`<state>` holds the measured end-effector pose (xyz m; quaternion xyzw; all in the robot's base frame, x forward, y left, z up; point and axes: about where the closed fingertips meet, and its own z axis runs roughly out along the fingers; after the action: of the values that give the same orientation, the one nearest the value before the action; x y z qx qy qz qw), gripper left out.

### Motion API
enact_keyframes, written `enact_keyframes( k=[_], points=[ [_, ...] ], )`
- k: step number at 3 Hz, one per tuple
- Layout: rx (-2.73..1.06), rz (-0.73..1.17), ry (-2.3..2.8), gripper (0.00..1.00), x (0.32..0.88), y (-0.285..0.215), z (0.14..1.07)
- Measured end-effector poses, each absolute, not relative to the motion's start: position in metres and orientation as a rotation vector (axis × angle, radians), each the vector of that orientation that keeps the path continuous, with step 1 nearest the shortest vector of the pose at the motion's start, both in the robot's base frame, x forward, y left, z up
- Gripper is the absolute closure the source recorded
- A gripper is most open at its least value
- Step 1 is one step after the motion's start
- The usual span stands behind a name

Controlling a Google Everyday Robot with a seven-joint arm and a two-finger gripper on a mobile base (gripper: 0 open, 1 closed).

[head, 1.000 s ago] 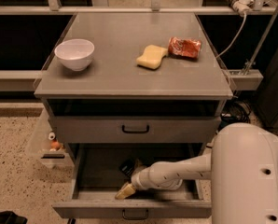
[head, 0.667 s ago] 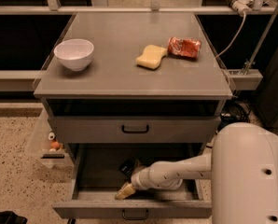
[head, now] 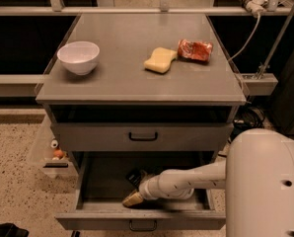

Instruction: Pick rxbar chocolate from middle drawer and place on counter

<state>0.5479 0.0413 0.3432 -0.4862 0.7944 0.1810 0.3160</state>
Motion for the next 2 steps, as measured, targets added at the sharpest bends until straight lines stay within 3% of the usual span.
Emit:
enact_keyframes(
  k=[1, 2],
  points=[
    [-1.280, 0.477, 2.092, 0.88, 0.5479, 0.0413, 0.3515],
    [-1.280, 0.477, 2.092, 1.00, 0.5479, 0.0413, 0.3564]
  ],
)
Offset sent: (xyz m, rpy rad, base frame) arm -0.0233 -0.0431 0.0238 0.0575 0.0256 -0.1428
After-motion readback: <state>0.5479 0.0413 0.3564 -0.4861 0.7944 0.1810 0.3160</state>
